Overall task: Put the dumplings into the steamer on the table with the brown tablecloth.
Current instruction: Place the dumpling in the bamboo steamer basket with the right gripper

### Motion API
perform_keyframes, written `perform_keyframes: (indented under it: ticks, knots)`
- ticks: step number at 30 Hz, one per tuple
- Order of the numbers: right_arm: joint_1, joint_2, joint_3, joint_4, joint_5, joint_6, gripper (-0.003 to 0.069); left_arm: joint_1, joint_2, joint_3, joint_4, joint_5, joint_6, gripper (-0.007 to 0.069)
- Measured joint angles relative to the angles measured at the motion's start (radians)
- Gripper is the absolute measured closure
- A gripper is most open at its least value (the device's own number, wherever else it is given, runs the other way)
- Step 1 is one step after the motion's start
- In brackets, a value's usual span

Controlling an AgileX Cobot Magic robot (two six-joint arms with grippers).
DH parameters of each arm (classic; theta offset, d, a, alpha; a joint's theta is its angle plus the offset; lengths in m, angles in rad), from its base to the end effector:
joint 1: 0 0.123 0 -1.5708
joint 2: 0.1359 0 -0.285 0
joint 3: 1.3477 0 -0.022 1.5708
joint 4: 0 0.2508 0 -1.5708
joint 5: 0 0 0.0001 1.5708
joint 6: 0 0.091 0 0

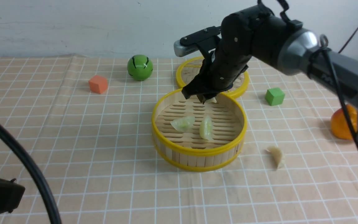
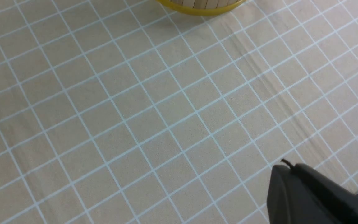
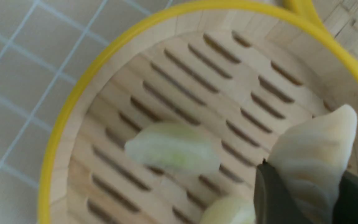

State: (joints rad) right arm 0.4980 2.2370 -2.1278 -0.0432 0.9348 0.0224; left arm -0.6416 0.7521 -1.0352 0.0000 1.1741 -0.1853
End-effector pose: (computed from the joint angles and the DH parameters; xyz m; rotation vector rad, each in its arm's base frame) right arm 0.4482 0.2401 0.2632 -0.6148 2.4576 0.1541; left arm 0.0874 -0.0653 0.3898 0.5452 2.3482 -0.3908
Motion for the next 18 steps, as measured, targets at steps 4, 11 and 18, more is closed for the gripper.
perform_keyframes:
  ticks: [4,11,18]
  knots:
    - [0.0,0.087,-0.066,-0.038,-0.024,0.036,0.0468,0.0,0.0,0.0,0.0,0.012,0.0,0.0638]
    - [0.0,0.185,-0.093,-0.045,-0.02,0.057,0.0425,0.0,0.0,0.0,0.0,0.029,0.0,0.0638]
    - [0.002,0.103,-0.093,-0.045,0.125,0.035,0.0183,0.0,0.0,0.0,0.0,0.03,0.0,0.0638]
